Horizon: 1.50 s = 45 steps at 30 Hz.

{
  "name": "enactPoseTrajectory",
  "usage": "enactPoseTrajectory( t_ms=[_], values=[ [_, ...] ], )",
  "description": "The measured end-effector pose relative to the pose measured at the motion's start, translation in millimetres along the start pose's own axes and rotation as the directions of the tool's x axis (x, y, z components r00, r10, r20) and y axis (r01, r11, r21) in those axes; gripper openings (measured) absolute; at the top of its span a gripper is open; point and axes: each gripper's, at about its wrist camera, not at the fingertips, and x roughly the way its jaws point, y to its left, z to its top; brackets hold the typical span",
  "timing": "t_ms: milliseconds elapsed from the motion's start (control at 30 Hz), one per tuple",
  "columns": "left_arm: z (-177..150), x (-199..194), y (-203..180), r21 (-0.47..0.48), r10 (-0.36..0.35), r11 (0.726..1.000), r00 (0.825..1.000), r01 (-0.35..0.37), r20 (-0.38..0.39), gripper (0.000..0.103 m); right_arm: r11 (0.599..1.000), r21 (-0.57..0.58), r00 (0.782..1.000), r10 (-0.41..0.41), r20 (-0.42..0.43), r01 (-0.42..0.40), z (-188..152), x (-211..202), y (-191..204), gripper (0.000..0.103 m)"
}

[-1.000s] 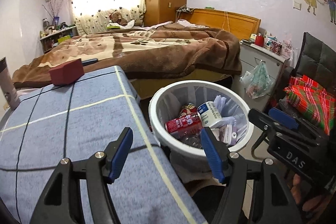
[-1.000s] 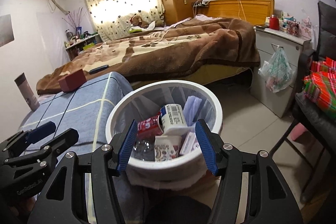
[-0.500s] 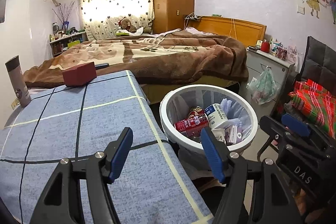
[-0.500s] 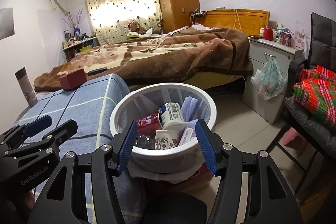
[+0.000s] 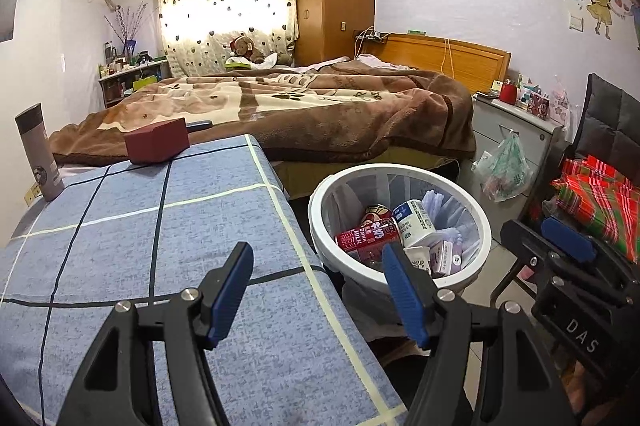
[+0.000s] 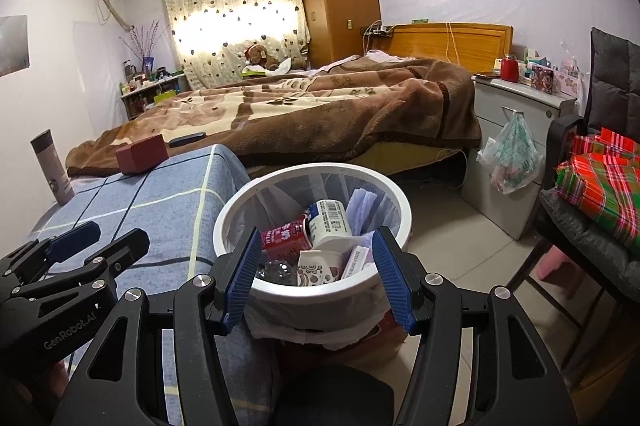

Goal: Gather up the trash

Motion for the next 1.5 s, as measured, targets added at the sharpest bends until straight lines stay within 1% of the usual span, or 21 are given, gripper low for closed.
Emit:
enactPoseTrajectory(
  t_ms=[1500],
  values=[
    [2, -7, 11, -0.017, 0.017, 1.000, 1.000, -0.017, -0.001, 0.069, 1.000, -0.011, 1.000, 0.004, -0.004, -0.004, 0, -3, 7, 0.059]
  ],
)
